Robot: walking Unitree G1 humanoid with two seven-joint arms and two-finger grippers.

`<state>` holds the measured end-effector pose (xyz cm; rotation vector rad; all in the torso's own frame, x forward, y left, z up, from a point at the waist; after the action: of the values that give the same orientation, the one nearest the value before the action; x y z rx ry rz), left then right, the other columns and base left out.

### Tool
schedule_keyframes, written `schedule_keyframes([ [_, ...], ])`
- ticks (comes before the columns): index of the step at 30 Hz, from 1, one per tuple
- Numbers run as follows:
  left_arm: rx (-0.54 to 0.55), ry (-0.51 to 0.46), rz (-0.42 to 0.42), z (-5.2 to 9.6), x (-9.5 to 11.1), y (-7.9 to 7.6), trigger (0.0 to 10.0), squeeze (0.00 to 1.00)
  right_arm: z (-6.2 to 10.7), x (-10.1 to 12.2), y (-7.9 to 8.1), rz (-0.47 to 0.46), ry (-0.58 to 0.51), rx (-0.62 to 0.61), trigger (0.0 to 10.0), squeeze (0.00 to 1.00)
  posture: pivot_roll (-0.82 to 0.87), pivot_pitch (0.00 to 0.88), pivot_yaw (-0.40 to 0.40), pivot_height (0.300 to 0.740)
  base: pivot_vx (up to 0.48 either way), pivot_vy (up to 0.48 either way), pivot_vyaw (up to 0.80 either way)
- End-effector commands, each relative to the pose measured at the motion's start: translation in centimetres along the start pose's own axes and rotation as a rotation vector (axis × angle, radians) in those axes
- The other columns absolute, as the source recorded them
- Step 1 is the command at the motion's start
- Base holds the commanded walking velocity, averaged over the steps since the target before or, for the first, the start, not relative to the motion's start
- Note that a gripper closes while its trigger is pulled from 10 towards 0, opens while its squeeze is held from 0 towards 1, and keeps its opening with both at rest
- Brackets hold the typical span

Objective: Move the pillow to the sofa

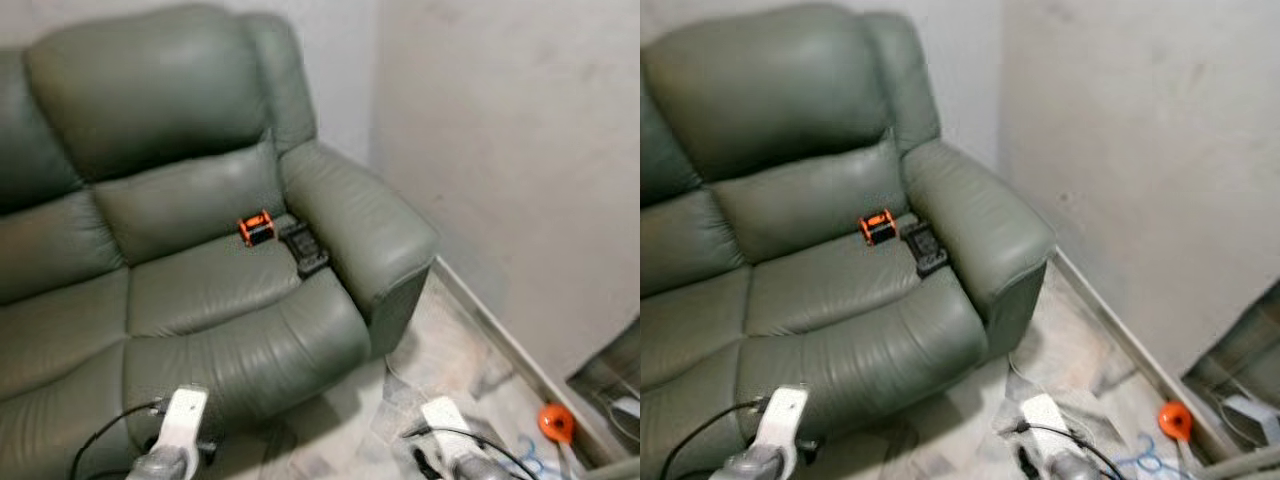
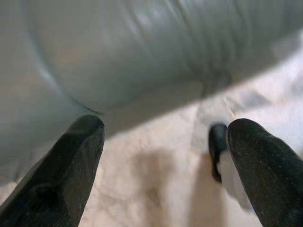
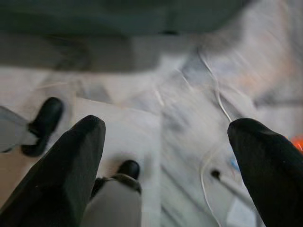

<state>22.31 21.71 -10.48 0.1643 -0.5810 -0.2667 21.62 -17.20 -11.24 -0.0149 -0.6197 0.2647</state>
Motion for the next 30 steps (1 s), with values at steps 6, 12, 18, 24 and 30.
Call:
schedule_keyframes([
  [6,-0.001,0.014,-0.006,0.05,-0.51,-0.13,10.0,0.00,0.08,-0.19,-0.34,0.015,0.004,-0.002,10.0,0.00,-0.03,0.000,0.082,0.740,0.000,0.000,0.80],
  [12,0.002,0.015,0.006,0.05,-0.55,-0.16,10.0,0.00,0.09,-0.21,-0.38,0.021,0.005,-0.001,10.0,0.00,-0.03,0.000,0.079,0.740,0.000,0.000,0.80],
  [18,0.005,0.018,0.000,0.04,-0.54,-0.15,10.0,0.00,0.11,-0.22,-0.52,0.029,0.006,-0.002,10.0,0.00,-0.03,0.000,0.077,0.740,0.000,0.000,0.80],
  [24,0.005,0.026,0.023,0.06,-0.73,-0.08,10.0,0.00,0.11,-0.25,-0.50,0.033,0.007,-0.001,10.0,0.00,-0.03,0.000,0.078,0.740,0.000,0.000,0.80],
  [30,0.007,0.030,0.008,0.07,-0.82,-0.03,10.0,0.00,0.11,-0.26,-0.48,0.032,0.008,0.000,10.0,0.00,-0.03,0.000,0.078,0.740,0.000,0.000,0.80],
])
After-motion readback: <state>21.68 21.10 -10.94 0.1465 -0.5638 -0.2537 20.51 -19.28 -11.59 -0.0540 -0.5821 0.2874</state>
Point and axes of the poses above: a point about 5 cm out from each wrist's last joint towards the gripper, its own z axis pointing back from the gripper into the wrist, its own x axis along the axis of the wrist's last joint, y = z × x, the point moved 4 cm from there along -z, pointing out of the wrist towards the gripper, and after that the axes turned 8 degrees about -z, right-handed, at the moved point
